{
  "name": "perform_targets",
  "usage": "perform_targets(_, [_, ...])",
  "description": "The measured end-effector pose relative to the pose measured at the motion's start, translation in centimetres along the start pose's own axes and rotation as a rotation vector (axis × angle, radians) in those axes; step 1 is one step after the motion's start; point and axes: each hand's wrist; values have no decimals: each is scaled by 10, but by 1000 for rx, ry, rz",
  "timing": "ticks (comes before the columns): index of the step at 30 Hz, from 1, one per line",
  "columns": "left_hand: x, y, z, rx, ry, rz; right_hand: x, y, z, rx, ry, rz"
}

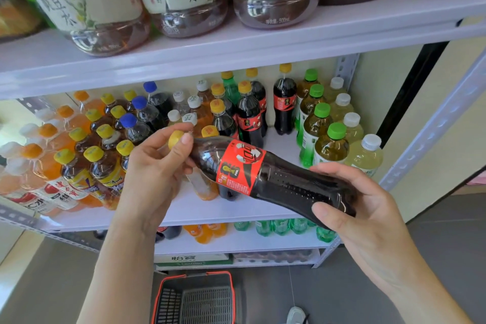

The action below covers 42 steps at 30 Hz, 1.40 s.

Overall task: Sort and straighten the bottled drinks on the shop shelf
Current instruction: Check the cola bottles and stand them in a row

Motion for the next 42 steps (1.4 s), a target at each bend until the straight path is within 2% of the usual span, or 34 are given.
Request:
perform_targets(8, [-18,5,11,-58,-23,-115,-5,8,-5,-122,-143,-249])
perform_targets(14, [-32,6,16,-7,-48,-207,-10,8,-7,-83,-84,-367])
perform_targets(23, [-40,-2,19,18,-60,-86,-19,27,-12,159,166,-507])
perform_targets(28, [-41,-8,21,21,-62,77,-20,28,-10,280,227,-520])
perform_targets(34, [-47,-11,19,-42,-127,224,-10,28,-8,235,187,-448])
perform_targets(38, [-53,-6,20,-84,-205,353,0,36,-4,157,171,-419])
perform_targets(42, [-62,7,16,-239,-328,675,10,45,6,-21,133,-472])
Point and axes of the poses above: each hand's wrist, its own z-axis towards the middle knuckle, its own x-axis out of the back of the hand, y = z × x, and after that the axes turned 11 degrees about -x, right-handed
